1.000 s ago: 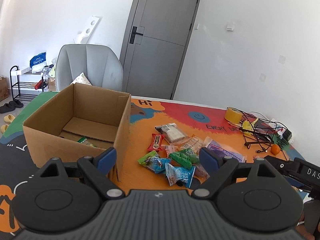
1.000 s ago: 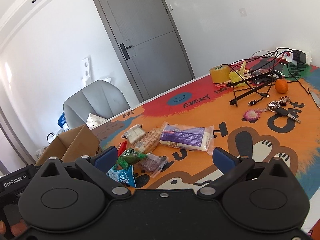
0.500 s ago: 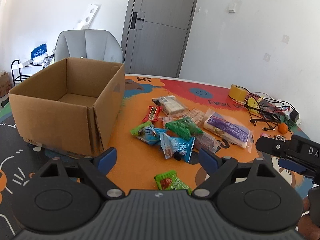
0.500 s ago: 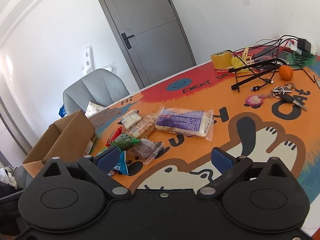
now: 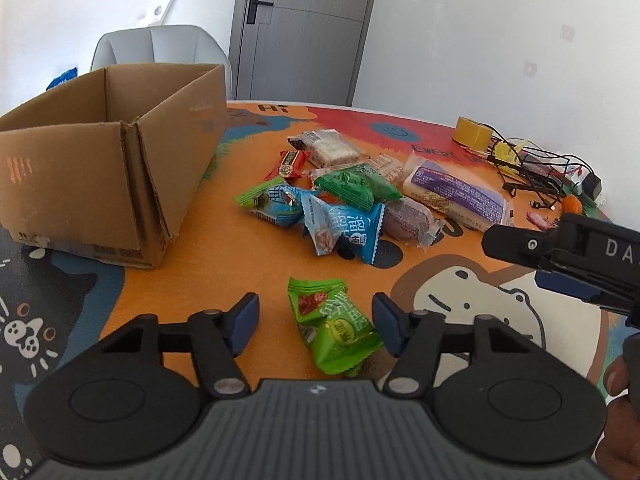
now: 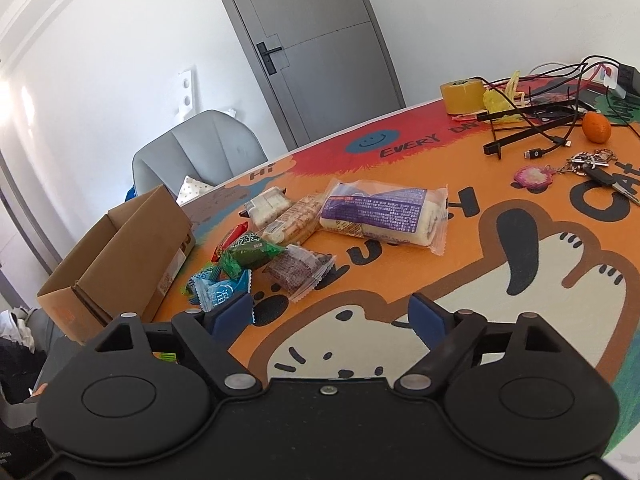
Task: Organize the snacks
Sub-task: 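Grasp the green wrapped candy with the left gripper while the right gripper grasps the brown wafer pack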
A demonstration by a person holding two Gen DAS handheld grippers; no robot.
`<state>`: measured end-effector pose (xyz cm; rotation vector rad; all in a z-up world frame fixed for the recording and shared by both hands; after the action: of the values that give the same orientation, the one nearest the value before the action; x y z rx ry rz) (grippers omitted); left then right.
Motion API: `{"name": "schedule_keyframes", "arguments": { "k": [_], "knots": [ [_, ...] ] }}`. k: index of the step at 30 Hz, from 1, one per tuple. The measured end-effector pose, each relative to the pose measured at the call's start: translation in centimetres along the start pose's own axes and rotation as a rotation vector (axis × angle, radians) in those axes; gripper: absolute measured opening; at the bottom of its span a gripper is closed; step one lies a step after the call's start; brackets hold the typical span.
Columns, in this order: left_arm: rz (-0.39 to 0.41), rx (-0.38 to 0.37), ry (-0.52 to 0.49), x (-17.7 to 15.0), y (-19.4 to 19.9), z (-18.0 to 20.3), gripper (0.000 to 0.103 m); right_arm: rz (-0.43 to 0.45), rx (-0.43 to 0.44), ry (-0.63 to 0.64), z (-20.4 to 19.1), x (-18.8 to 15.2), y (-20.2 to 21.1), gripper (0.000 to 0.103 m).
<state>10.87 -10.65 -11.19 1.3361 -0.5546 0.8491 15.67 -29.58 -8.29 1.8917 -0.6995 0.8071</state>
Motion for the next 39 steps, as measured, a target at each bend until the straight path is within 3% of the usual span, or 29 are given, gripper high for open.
{"name": "schedule_keyframes", "arguments": {
  "k": [2, 4, 13, 21, 30, 36, 39],
  "knots": [
    [0.003, -0.011, 0.007, 0.2, -0.1, -0.2, 0.031, -0.011, 0.006, 0.006, -0.2, 0.0, -0.6, 0.081],
    [0.001, -0.033, 0.019, 0.4, -0.3, -0.5, 0.029, -0.017, 0.007, 0.015, -0.4, 0.0, -1.2, 0.079],
    [0.018, -0.022, 0.054, 1.7, -1.0, -1.7, 0.029, -0.023, 0.017, 0.052, -1.5, 0.9, -3.4, 0.075],
    [0.042, -0.018, 0.07, 3.0, -1.1, -2.1, 0.029, -0.034, 0.036, 0.078, -2.5, 2.4, -6.0, 0.063],
    [0.054, -0.001, 0.084, 3.7, -1.2, -3.0, 0.029, -0.026, 0.065, 0.127, -4.1, 3.5, -7.8, 0.063],
    [0.055, 0.001, 0.087, 3.7, -1.1, -3.2, 0.029, -0.054, 0.038, 0.127, -3.7, 2.9, -8.6, 0.063],
    [0.059, -0.004, 0.084, 3.5, -0.9, -3.1, 0.029, -0.092, 0.015, 0.147, -3.7, 2.2, -8.9, 0.054]
  ]
}}
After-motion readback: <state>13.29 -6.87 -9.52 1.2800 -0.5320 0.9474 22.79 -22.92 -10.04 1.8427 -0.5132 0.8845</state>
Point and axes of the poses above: each gripper's, at about its wrist camera, not at the fingertips, and y roughly against the way its jaws point, z to its right, x to its top, the point moved 1 cm from there along -y, roughly the way its jaws point, and after that the axes turned 3 degrees about -x, right-handed, at the moved point
